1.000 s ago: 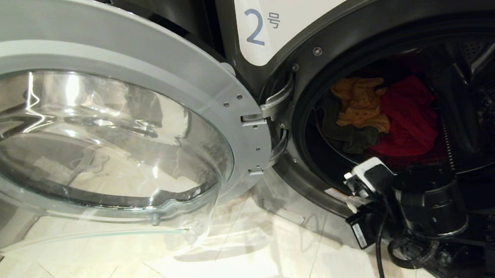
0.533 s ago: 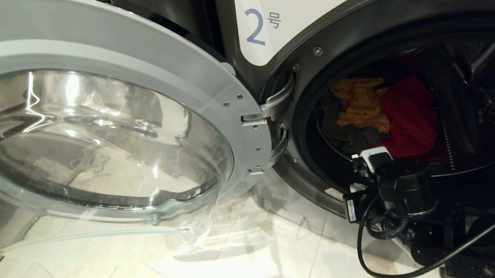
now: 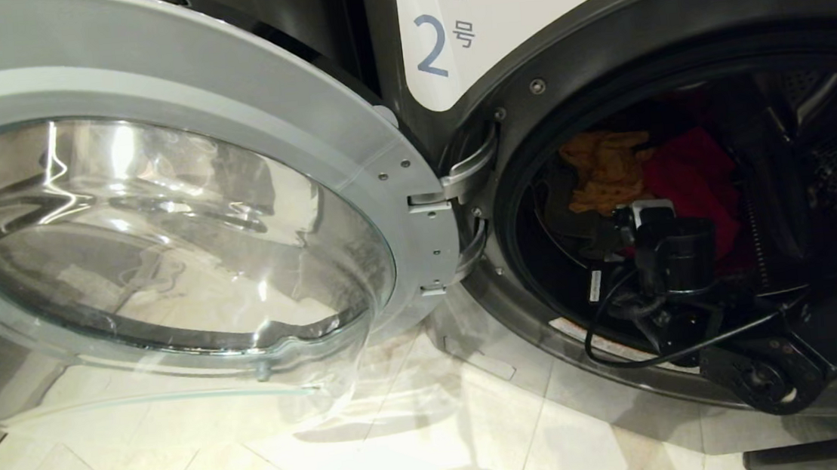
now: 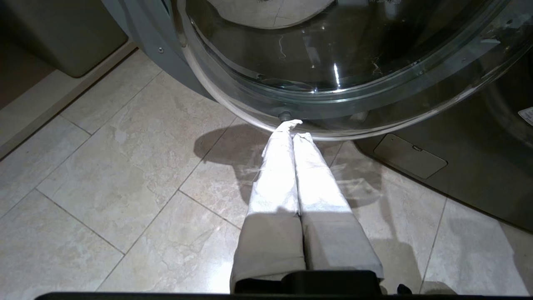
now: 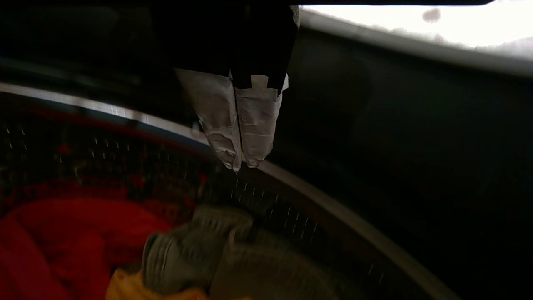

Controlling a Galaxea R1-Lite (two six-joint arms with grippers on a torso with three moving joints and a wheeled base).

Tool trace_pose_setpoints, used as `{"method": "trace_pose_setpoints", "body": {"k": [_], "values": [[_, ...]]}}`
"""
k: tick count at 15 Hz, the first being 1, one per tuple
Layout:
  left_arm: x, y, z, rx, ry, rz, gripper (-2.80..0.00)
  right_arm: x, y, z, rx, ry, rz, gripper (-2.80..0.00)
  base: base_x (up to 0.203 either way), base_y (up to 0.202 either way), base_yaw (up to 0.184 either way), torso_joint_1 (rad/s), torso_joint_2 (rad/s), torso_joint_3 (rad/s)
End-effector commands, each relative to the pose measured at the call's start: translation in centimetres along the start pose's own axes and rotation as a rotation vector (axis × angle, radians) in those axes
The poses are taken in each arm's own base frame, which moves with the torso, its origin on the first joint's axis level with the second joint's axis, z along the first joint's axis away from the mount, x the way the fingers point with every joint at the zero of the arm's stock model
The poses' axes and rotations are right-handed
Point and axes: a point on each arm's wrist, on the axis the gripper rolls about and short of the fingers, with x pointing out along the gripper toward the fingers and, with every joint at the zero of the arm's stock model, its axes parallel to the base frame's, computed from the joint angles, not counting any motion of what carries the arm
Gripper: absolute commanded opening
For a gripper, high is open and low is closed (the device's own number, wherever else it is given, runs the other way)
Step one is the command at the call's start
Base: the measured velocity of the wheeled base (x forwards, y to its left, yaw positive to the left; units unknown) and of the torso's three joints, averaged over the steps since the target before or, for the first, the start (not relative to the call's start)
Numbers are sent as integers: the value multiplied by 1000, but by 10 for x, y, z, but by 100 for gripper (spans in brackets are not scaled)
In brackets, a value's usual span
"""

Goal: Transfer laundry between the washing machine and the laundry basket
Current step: Pick a cloth and place it into the basket

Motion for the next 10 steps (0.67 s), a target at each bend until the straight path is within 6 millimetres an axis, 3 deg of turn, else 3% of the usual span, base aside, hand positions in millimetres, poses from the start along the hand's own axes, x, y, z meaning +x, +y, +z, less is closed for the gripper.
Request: {"method": "trace_pose_setpoints", "body": {"k": [1,4,10], "values": [[2,0,-11,-1,41,2,-280,24,-1,7,38,-36,-36,-280,0,0,0,0,0,0],[2,0,-11,0,41,2,-280,49,-8,12,62,-42,-80,-280,0,0,0,0,0,0],[2,0,-11,0,41,2,-280,76,-21,11,84,35,-146,-280,0,0,0,0,0,0]]}}
